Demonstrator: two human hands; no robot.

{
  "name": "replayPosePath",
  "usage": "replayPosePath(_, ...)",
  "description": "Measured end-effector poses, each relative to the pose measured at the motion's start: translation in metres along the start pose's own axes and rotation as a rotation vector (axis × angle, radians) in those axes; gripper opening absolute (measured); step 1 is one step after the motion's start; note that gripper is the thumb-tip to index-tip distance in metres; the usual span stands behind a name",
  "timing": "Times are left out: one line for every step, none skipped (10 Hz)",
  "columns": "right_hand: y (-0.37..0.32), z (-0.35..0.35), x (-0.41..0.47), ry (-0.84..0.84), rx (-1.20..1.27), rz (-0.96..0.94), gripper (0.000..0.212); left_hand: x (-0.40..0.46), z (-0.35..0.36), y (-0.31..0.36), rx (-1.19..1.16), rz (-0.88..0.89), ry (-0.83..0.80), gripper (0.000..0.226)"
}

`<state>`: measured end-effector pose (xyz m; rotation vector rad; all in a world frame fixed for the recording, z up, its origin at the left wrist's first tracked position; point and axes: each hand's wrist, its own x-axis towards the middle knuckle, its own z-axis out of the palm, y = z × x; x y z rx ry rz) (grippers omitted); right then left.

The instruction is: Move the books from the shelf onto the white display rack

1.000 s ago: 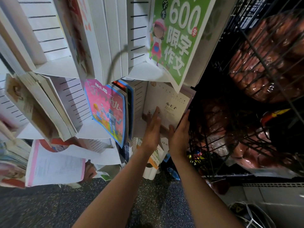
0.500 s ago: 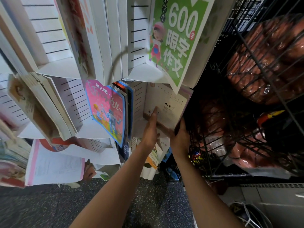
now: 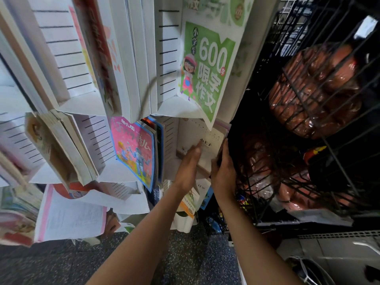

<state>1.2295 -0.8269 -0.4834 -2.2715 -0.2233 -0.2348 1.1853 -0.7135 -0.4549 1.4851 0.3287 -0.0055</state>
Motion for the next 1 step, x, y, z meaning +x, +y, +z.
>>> replayPosePath(-0.0053, -0.0084, -0.0133, 0.047, 0.055, -0.013, 0.063, -0.0228, -0.0029, 0.0088, 0.14, 0.07, 0.042, 0.076)
